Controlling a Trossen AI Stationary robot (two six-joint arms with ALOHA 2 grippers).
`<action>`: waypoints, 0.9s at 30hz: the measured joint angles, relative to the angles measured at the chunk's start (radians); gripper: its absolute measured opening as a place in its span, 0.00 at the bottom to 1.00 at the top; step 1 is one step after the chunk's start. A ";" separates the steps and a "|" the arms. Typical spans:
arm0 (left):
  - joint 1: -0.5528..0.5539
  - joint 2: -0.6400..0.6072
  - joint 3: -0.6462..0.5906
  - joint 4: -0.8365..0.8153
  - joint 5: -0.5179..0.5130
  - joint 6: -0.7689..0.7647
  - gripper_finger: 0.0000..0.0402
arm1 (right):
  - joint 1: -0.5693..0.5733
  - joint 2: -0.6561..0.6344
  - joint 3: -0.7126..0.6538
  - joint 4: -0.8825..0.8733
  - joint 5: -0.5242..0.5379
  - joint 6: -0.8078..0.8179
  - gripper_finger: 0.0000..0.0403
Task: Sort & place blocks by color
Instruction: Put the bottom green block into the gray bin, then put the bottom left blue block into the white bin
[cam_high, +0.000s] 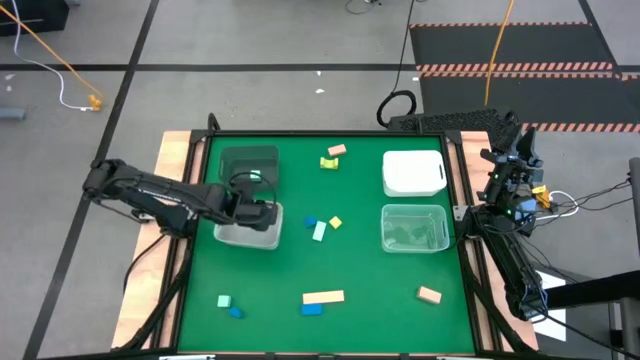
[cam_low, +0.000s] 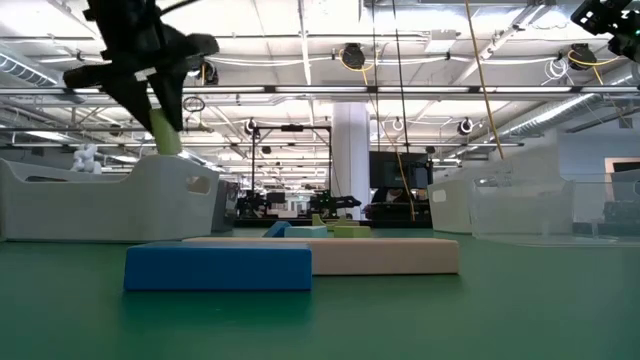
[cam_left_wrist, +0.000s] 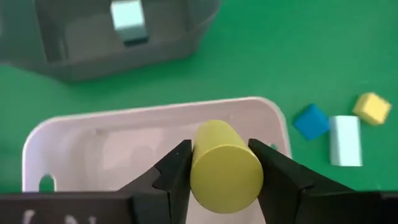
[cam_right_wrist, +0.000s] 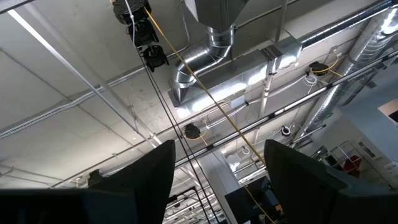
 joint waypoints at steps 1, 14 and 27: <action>0.007 0.000 -0.009 -0.001 0.014 -0.003 0.40 | 0.000 0.000 0.000 0.000 0.000 0.000 0.59; 0.034 0.000 -0.129 0.078 0.075 -0.020 0.38 | 0.000 0.000 0.000 0.000 0.000 0.000 0.59; -0.075 -0.155 -0.129 0.243 0.046 0.429 0.62 | 0.000 0.000 0.000 0.000 0.000 0.000 0.59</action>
